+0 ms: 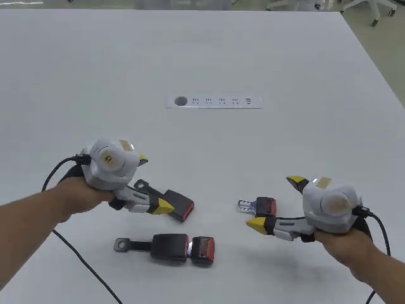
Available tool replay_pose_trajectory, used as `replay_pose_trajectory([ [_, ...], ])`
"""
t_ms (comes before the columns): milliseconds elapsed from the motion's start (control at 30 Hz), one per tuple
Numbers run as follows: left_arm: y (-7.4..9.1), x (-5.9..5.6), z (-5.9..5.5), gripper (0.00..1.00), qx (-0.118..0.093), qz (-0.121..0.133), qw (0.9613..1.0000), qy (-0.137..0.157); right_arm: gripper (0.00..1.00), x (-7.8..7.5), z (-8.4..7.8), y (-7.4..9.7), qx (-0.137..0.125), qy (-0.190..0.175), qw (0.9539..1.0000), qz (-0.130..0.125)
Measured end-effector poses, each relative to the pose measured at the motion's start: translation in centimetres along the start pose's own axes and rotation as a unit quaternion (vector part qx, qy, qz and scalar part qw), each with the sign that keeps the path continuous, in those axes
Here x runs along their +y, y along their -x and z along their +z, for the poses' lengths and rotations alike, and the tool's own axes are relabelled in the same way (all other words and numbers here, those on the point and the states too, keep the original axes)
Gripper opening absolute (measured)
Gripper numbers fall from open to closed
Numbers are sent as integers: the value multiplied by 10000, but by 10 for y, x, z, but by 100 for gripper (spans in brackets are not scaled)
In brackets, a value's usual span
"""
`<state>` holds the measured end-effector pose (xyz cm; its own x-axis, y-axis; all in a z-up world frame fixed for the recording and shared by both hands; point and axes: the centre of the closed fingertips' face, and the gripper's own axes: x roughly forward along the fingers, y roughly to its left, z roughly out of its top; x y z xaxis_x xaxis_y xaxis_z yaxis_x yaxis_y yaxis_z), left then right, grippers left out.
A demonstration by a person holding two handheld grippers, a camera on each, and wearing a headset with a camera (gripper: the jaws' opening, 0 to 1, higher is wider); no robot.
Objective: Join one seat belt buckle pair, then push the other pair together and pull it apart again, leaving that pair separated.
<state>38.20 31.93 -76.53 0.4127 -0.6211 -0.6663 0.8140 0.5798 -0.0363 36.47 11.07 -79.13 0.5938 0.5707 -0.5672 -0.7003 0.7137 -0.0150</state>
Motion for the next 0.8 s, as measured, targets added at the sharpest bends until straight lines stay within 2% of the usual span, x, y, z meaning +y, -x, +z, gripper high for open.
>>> replay_pose_trajectory([
  [33, 5, 0, -1, 88, -65, 100, 9998, 171, 93, 5, 5, 2, -101, -60, 9999, -38],
  [67, 7, 0, -1, 89, -89, 133, 9996, 211, 93, 8, 7, 3, -119, -41, 9999, -59],
  [100, 12, 0, 0, 89, -206, 209, 9991, 291, 93, 11, 9, 5, -140, 10, 9999, -87],
  [167, 21, -5, 0, 93, -340, 247, 9987, 295, 95, 17, 11, 7, -170, 147, 9997, -130],
  [333, 40, -16, -5, 97, -527, 286, 9976, 347, 98, 35, 15, 16, -265, 182, 9993, -171],
  [400, 51, -21, -9, 98, -543, 369, 9976, 211, 98, 42, 14, 20, -271, 216, 9992, -196],
  [467, 59, -25, -10, 98, -647, 376, 9970, 218, 98, 49, 11, 22, -222, 323, 9991, -163],
  [567, 68, -32, -18, 98, -688, 303, 9968, 265, 98, 59, 7, 26, -132, 596, 9981, -90],
  [667, 75, -38, -27, 98, -649, 274, 9973, 215, 99, 66, 7, 32, -150, 552, 9983, -103],
  [800, 87, -38, -34, 99, -815, 268, 9959, 294, 100, 76, 10, 39, -239, 459, 9986, -107],
])
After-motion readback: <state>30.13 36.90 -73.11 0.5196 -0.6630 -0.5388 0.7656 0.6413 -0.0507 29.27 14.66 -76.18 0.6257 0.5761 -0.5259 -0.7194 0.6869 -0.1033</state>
